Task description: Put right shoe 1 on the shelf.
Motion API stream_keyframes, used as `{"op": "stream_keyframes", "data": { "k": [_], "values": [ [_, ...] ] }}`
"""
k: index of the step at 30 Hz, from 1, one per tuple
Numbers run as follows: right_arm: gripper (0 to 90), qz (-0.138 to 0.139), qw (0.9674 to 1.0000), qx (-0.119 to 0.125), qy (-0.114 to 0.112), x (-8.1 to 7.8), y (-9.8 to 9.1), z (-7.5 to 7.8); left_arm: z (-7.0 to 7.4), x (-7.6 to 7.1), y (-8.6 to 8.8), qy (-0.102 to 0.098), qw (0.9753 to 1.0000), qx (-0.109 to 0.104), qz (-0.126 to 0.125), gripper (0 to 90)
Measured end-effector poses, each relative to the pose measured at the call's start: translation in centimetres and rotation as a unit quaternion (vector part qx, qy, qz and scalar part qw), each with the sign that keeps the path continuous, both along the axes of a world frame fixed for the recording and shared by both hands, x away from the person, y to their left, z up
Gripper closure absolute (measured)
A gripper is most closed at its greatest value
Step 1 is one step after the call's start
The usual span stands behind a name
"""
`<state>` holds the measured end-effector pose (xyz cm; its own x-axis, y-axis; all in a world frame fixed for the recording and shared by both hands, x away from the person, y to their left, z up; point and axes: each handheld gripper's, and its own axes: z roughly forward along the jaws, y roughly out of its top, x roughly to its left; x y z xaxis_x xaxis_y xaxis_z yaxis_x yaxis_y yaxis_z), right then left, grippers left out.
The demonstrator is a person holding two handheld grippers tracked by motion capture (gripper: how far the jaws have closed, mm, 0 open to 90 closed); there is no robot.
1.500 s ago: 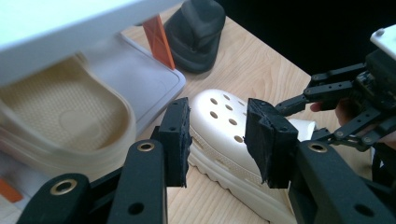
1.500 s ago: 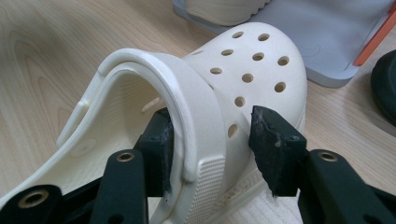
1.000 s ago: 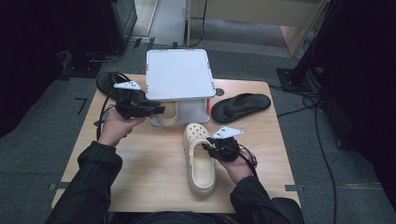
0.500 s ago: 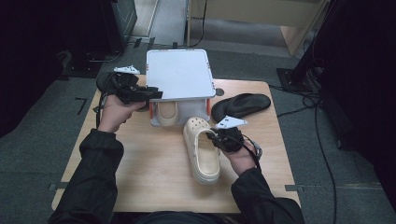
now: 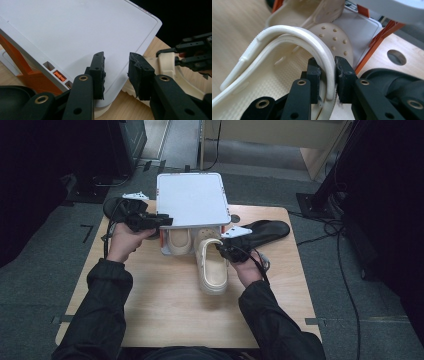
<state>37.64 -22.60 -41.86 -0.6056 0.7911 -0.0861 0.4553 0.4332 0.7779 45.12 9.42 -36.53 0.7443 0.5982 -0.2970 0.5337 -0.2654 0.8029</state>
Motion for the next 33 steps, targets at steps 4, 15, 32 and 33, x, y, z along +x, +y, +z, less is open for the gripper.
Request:
{"op": "stream_keyframes", "data": {
  "k": [4, 15, 32, 33],
  "values": [
    [75.8, -0.008, 0.9998, -0.014, -0.013, 1.6, 0.4, -0.9, 0.0, 0.0, 0.0, -0.001, 1.0, 0.002, 0.002, 67.1],
    [71.9, -0.016, 0.9998, -0.005, -0.012, 2.2, 1.3, -2.3, 0.0, -0.1, 0.0, -0.005, 1.0, 0.005, 0.003, 68.6],
    [56.6, -0.015, 0.9974, 0.065, 0.028, 0.1, -0.6, -1.3, -0.4, -0.2, 0.4, -0.01, 0.9998, -0.01, 0.011, 71.3],
    [56.9, -0.013, 0.9973, 0.067, 0.026, -0.3, -0.8, -1.2, -0.4, -0.3, 0.3, -0.011, 0.9998, -0.007, 0.012, 71.4]
  ]
}}
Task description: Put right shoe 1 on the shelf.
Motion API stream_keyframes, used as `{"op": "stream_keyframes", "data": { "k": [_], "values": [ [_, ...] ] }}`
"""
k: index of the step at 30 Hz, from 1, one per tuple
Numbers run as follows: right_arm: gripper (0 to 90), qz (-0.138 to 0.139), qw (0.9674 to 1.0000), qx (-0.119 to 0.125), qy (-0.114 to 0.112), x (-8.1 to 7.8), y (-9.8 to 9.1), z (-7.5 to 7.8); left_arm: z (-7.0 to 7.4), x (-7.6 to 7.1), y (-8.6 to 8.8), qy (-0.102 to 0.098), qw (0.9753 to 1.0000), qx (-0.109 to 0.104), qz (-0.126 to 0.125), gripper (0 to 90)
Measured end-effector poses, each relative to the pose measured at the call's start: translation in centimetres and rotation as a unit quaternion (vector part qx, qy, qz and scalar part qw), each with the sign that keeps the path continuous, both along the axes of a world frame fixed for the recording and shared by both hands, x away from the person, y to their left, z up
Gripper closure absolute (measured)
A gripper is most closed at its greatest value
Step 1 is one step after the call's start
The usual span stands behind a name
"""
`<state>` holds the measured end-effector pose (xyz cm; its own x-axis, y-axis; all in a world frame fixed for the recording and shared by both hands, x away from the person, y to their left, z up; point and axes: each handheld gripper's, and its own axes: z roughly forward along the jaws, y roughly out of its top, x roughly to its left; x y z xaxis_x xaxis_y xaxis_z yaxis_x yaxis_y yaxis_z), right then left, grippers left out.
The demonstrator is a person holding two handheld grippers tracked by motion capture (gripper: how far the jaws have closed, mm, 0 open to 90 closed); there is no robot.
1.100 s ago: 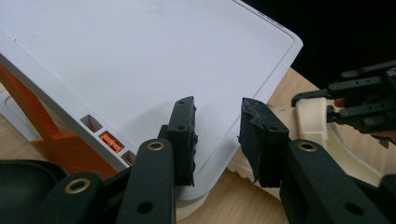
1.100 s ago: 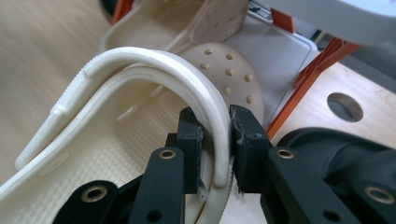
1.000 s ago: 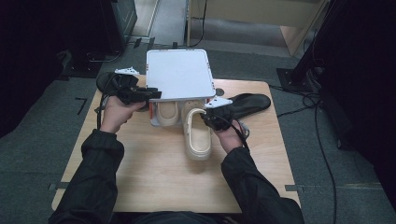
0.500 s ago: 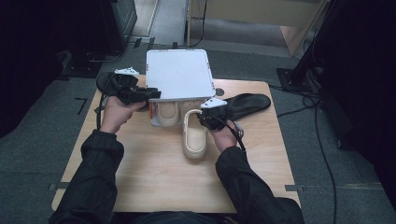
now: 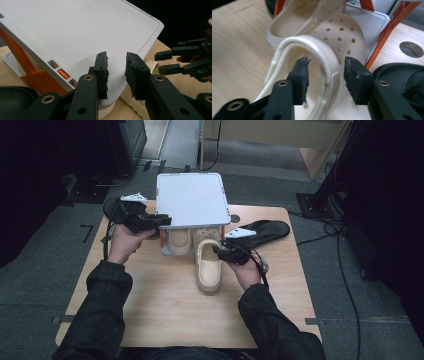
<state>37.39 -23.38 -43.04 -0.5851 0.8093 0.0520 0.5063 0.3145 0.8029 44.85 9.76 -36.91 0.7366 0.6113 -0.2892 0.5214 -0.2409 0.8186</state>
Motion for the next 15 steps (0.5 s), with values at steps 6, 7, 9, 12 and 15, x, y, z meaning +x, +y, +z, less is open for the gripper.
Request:
{"op": "stream_keyframes", "data": {
  "k": [6, 7, 9, 12, 15],
  "values": [
    [63.7, 0.009, 0.9998, 0.018, 0.009, -1.8, -1.0, 0.4, 0.0, 0.0, 0.1, 0.001, 1.0, 0.0, -0.001, 72.6],
    [65.3, 0.012, 0.9998, 0.016, 0.009, -2.2, -1.0, 0.3, 0.0, 0.0, 0.1, 0.001, 1.0, 0.0, -0.001, 72.6],
    [67.6, 0.018, 0.9997, 0.012, 0.01, -2.8, -1.1, 0.2, 0.0, 0.0, 0.1, -0.001, 1.0, 0.003, 0.0, 72.7],
    [69.6, 0.028, 0.9995, 0.01, 0.012, -3.6, -1.0, -0.1, 0.0, -0.1, 0.1, -0.004, 1.0, 0.004, 0.001, 73.4],
    [71.4, 0.034, 0.9993, 0.006, 0.011, -4.5, -0.9, -0.4, 0.0, -0.1, 0.1, -0.003, 1.0, 0.002, 0.002, 74.1]
  ]
}}
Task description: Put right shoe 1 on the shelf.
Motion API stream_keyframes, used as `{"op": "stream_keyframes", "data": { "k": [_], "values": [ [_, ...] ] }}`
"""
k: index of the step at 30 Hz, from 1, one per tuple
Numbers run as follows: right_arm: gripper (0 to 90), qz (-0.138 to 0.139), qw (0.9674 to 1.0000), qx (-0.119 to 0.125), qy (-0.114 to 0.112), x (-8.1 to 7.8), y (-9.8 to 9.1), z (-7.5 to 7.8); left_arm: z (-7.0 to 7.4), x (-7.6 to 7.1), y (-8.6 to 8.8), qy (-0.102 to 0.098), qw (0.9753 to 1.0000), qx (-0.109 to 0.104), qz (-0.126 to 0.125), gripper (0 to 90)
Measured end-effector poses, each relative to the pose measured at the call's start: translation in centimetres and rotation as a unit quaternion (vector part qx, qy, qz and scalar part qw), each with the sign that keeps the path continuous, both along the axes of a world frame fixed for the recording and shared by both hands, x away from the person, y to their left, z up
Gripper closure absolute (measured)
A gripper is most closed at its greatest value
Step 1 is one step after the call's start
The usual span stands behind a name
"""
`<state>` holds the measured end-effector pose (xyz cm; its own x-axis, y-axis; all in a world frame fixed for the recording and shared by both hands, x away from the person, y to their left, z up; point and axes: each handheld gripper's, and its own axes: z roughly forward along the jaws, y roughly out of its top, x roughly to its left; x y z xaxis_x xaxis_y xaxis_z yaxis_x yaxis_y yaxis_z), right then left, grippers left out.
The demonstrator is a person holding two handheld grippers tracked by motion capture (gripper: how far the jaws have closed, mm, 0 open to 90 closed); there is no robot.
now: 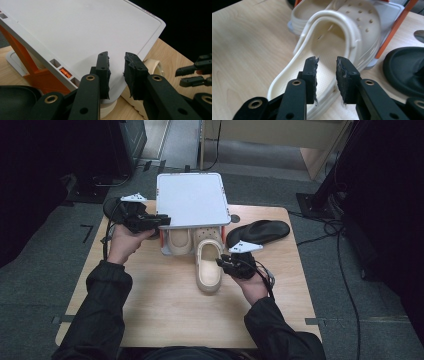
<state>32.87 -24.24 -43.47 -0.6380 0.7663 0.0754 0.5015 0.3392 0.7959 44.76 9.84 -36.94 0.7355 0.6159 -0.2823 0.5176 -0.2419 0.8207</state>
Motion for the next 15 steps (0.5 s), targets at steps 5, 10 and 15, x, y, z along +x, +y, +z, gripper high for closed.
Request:
{"op": "stream_keyframes", "data": {
  "k": [5, 10, 15],
  "values": [
    [73.8, 0.008, 0.9999, 0.004, 0.008, -1.3, 0.1, -0.5, 0.0, 0.0, 0.0, 0.0, 1.0, 0.001, 0.0, 74.8],
    [77.3, 0.019, 0.9995, 0.01, 0.021, -2.9, 0.2, -1.1, 0.0, 0.0, 0.0, -0.001, 1.0, 0.001, 0.001, 75.0],
    [78.4, 0.028, 0.9989, 0.015, 0.034, -4.2, 0.4, -1.7, 0.0, -0.1, 0.0, -0.001, 1.0, 0.001, 0.001, 75.3]
  ]
}}
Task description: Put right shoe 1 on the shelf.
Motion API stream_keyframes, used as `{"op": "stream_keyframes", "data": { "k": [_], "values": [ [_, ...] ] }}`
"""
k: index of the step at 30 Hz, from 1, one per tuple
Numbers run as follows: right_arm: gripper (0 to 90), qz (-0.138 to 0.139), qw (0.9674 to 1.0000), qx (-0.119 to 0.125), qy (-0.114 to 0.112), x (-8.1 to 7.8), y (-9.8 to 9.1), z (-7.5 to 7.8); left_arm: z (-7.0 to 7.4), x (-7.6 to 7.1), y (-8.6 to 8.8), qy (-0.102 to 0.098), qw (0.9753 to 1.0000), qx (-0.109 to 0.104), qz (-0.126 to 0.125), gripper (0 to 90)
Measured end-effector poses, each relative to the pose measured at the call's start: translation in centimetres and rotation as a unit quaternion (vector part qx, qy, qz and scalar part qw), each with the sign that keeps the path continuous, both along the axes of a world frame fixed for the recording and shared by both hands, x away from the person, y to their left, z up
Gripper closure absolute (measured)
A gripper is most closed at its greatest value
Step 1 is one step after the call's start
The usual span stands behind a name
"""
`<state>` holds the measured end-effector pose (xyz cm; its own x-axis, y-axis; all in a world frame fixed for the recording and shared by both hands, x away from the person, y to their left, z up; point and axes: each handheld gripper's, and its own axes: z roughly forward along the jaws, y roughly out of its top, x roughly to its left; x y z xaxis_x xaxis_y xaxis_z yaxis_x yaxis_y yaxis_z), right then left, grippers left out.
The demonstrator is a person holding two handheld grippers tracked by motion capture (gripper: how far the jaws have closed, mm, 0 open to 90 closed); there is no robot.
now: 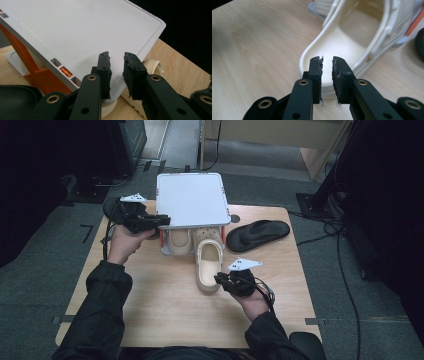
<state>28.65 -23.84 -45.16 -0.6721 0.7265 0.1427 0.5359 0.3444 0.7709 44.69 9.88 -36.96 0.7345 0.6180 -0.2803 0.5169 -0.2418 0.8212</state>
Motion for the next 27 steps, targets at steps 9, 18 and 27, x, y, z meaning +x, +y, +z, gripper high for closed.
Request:
{"op": "stream_keyframes", "data": {
  "k": [9, 18, 27],
  "values": [
    [78.2, 0.018, 0.9997, -0.01, 0.014, -2.0, 0.8, -1.1, 0.0, 0.0, 0.0, 0.0, 1.0, -0.002, 0.002, 75.6],
    [78.3, 0.032, 0.9975, -0.024, 0.059, -2.1, 2.2, -3.6, 0.0, -0.1, -0.1, -0.003, 1.0, 0.0, 0.006, 77.5],
    [81.0, 0.02, 0.998, -0.032, 0.051, -0.4, 2.3, -3.6, -0.1, -0.1, 0.0, -0.002, 1.0, -0.001, 0.006, 78.1]
  ]
}}
